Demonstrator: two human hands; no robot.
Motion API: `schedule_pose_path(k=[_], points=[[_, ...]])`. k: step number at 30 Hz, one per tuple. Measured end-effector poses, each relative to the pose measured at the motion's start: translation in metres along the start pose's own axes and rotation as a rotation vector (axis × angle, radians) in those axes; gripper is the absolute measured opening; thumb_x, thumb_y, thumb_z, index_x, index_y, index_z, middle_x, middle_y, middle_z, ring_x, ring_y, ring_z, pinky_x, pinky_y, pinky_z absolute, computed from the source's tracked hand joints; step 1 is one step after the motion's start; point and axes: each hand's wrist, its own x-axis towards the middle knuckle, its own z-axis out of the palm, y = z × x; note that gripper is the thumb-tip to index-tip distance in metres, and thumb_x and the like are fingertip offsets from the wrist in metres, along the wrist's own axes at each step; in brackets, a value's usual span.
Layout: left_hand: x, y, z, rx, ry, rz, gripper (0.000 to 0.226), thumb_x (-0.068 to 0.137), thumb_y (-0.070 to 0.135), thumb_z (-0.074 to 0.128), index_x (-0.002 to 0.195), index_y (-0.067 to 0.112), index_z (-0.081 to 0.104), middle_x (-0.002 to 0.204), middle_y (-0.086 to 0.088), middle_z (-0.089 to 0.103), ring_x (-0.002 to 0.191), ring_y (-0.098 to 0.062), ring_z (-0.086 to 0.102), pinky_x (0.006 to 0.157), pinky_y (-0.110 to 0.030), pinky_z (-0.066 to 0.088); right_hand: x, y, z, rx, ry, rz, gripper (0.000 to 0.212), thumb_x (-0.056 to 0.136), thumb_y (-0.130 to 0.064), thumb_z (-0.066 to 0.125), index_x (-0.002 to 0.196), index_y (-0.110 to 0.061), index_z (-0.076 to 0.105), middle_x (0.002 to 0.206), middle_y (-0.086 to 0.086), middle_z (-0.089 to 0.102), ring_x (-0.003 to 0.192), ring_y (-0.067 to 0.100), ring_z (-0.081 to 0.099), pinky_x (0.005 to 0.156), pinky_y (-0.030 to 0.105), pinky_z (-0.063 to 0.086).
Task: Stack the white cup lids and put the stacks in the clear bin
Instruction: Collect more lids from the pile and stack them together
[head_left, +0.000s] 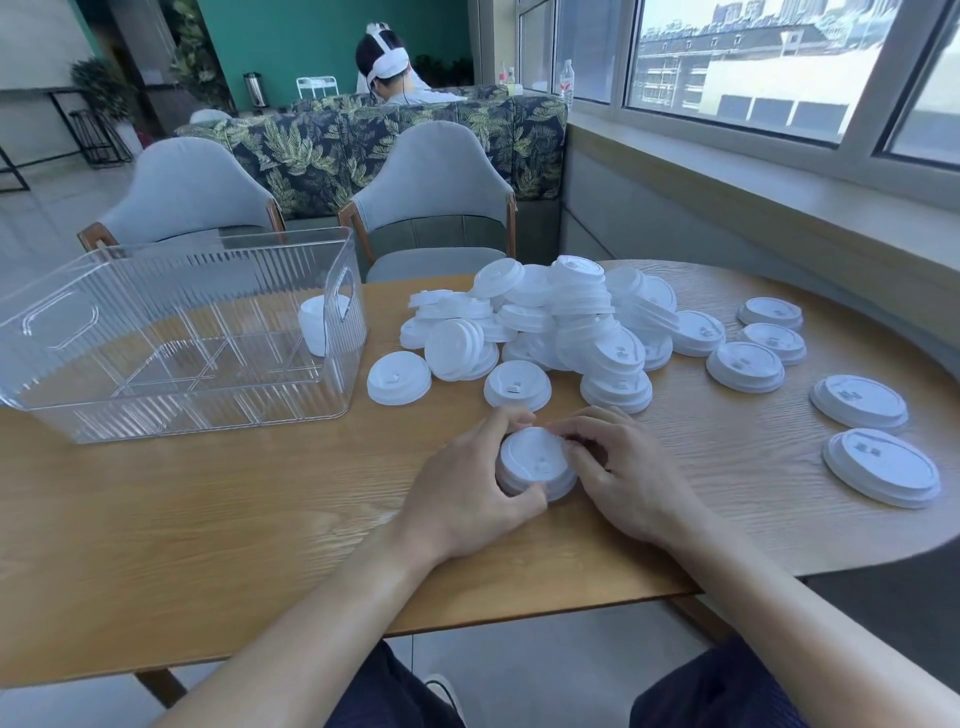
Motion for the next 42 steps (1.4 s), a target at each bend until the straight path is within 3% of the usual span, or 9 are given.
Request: schedule_pose_path(k=[6,15,20,24,28,31,35,42], points=[[0.001,-0.002,0.000,0.027,-0.035,-0.043,0.058,0.072,0.052,0.068,0.125,0.042,0.049,0.120,0.020,0.058,0.114,-0.009,0.054,0.098,-0.034,0.048,0.002,0.001,0.001,-0.037,0.007,-0.015,0.029,0.094,-0.020,0.056,0.117,-0.024,0.075,0.113,-0.020,0.065,0.113,0.000,0.053,0.099,0.017,0.040],[-0.001,0.001,-0.001,0.076,-0.060,-0.012,0.063,0.081,0.048,0.073,0.137,0.040,0.045,0.122,0.023,0.051,0.119,-0.004,0.047,0.103,-0.027,0.040,0.002,0.000,0.001,-0.033,0.011,0.011,0.026,0.096,-0.021,0.057,0.116,-0.028,0.073,0.112,-0.022,0.064,0.113,-0.001,0.053,0.097,0.018,0.041],[-0.001,0.002,-0.001,0.103,-0.046,0.032,0.080,0.076,0.059,0.077,0.144,0.038,0.041,0.136,0.023,0.048,0.128,0.001,0.041,0.106,-0.024,0.037,0.001,-0.002,0.001,-0.030,0.054,0.034,0.022,0.098,-0.036,0.053,0.113,-0.029,0.067,0.106,-0.020,0.062,0.105,-0.002,0.053,0.089,0.019,0.042],[0.000,-0.001,0.001,0.064,-0.002,0.014,0.077,0.074,0.062,0.079,0.139,0.040,0.044,0.131,0.027,0.051,0.126,-0.001,0.046,0.105,-0.029,0.042,0.002,-0.002,0.002,-0.032,0.106,0.044,0.022,0.103,-0.032,0.050,0.116,-0.023,0.065,0.110,-0.014,0.063,0.104,0.005,0.053,0.090,0.024,0.042],[0.002,-0.007,-0.002,-0.002,0.063,-0.006,0.068,0.072,0.056,0.081,0.130,0.042,0.048,0.122,0.024,0.059,0.114,-0.001,0.055,0.097,-0.033,0.048,0.007,-0.003,0.005,-0.066,0.121,0.061,0.023,0.103,-0.026,0.049,0.121,-0.020,0.061,0.115,-0.011,0.060,0.108,0.009,0.055,0.087,0.021,0.038],[0.006,-0.015,-0.009,-0.038,0.100,-0.048,0.064,0.070,0.055,0.080,0.124,0.047,0.047,0.117,0.023,0.062,0.108,-0.001,0.059,0.092,-0.034,0.051,0.012,-0.003,0.007,-0.172,0.059,0.062,0.033,0.101,-0.029,0.051,0.133,-0.020,0.054,0.132,-0.010,0.053,0.123,0.009,0.049,0.090,0.019,0.035],[0.009,-0.033,-0.021,-0.040,0.132,-0.098,0.065,0.068,0.057,0.077,0.125,0.047,0.047,0.118,0.024,0.062,0.109,-0.001,0.059,0.093,-0.036,0.051,0.022,-0.004,0.013,-0.257,0.002,-0.004,0.051,0.096,-0.036,0.058,0.142,-0.016,0.047,0.147,-0.011,0.040,0.139,0.008,0.033,0.110,0.028,0.038],[0.010,-0.047,-0.024,-0.104,0.186,-0.130,0.071,0.066,0.056,0.074,0.131,0.038,0.050,0.123,0.022,0.060,0.115,-0.005,0.057,0.098,-0.036,0.050,0.050,-0.009,0.031,-0.300,0.063,0.075,0.063,0.096,-0.051,0.057,0.146,-0.016,0.043,0.146,-0.002,0.042,0.139,0.015,0.032,0.107,0.030,0.038]])
